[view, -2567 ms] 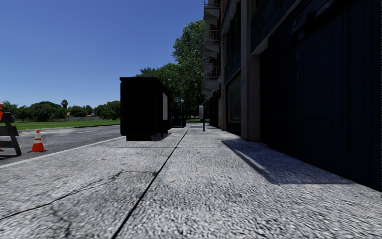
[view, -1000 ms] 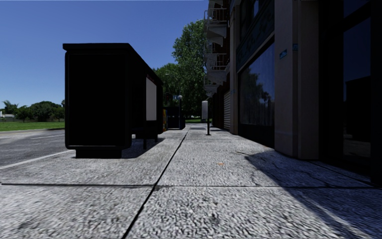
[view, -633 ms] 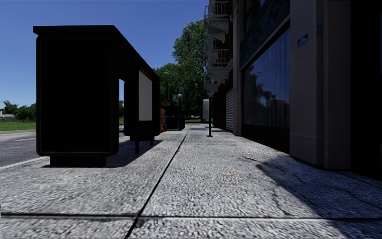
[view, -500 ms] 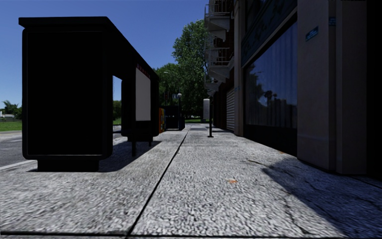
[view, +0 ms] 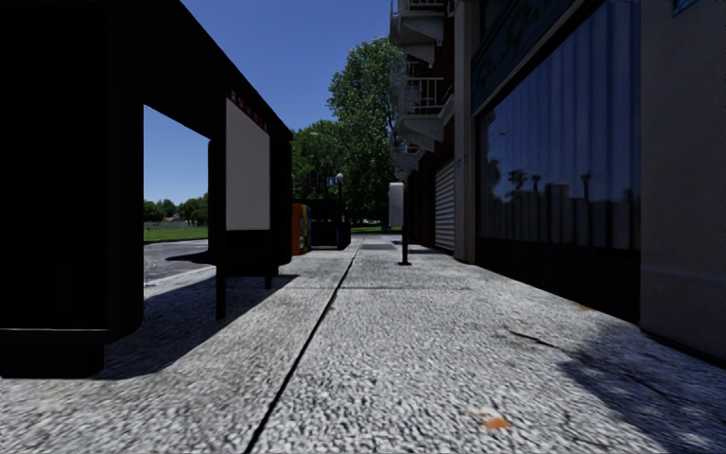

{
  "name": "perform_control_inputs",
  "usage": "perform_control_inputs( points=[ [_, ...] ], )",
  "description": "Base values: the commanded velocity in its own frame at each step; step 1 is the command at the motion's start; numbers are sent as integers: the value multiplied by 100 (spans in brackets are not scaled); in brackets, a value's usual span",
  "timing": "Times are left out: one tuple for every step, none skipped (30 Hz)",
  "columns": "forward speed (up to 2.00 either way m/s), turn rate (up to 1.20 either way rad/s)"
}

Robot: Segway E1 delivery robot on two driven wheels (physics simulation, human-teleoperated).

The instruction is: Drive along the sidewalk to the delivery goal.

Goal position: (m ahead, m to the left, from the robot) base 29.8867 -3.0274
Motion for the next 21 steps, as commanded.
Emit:
perform_control_inputs(
  points=[
    [194, 0],
    [194, 0],
    [194, 0],
    [194, 0],
    [194, 0],
    [194, 0],
    [194, 0],
    [194, 0],
    [194, 0],
    [194, 0],
    [194, 0],
    [194, 0],
    [194, 2],
    [194, 7],
    [194, 11],
    [194, 12],
    [194, 12],
    [194, 12],
    [194, 12],
    [194, 13],
    [194, 13]
  ],
)
